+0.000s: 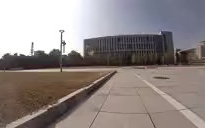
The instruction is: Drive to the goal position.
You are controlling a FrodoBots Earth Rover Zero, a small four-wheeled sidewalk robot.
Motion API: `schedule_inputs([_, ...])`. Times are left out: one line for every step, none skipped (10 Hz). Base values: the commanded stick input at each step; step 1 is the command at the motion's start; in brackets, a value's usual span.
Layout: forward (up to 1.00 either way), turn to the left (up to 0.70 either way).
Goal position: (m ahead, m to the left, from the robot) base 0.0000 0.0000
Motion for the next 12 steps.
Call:
schedule_inputs([0.04, 0.0])
schedule_inputs([0.04, 0.0])
schedule_inputs([0.04, 0.0])
schedule_inputs([0.04, 0.0])
schedule_inputs([0.04, 0.0])
schedule_inputs([0.04, 0.0])
schedule_inputs([0.04, 0.0])
schedule_inputs([0.04, 0.0])
schedule_inputs([0.04, 0.0])
schedule_inputs([0.04, 0.0])
schedule_inputs([0.04, 0.0])
schedule_inputs([0.04, 0.0])
